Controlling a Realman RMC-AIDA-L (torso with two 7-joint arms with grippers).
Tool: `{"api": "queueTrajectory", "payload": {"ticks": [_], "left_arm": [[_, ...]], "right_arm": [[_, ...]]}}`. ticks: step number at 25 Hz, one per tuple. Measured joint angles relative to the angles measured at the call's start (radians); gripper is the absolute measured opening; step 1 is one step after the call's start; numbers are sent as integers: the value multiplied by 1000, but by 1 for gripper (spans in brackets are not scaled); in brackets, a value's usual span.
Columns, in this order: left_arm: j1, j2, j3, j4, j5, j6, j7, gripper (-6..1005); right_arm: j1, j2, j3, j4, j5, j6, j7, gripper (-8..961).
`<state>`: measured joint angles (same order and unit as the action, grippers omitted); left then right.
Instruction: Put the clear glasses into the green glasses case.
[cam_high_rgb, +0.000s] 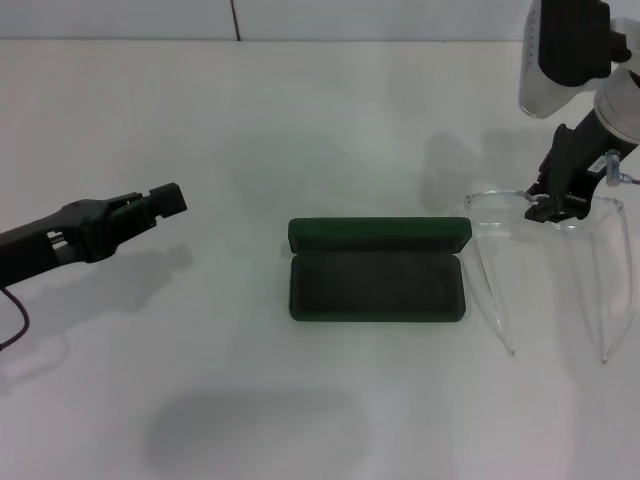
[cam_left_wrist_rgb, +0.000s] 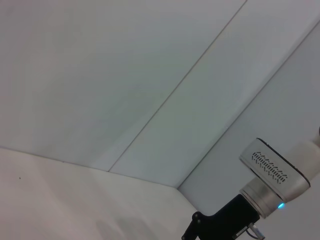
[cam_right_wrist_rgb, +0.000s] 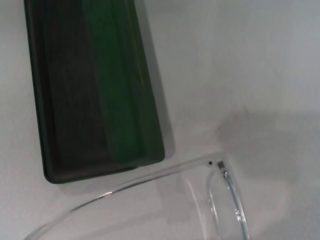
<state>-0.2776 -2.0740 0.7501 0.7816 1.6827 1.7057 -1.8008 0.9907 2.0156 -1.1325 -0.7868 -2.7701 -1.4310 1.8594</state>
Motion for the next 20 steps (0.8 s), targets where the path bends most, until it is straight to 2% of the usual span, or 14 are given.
{"api": "queueTrajectory", "payload": {"ticks": [6, 16, 20], "left_arm": [[0, 0, 0, -9, 0, 0, 0, 78], [3, -2, 0, -15, 0, 0, 0, 78], [4, -2, 0, -23, 0, 0, 0, 78]], "right_arm": [[-5, 1, -3, 0, 0, 0, 6, 179], [-15, 2, -5, -5, -6, -18, 26, 150], [-40, 4, -6, -49, -3, -50, 32, 145]]}}
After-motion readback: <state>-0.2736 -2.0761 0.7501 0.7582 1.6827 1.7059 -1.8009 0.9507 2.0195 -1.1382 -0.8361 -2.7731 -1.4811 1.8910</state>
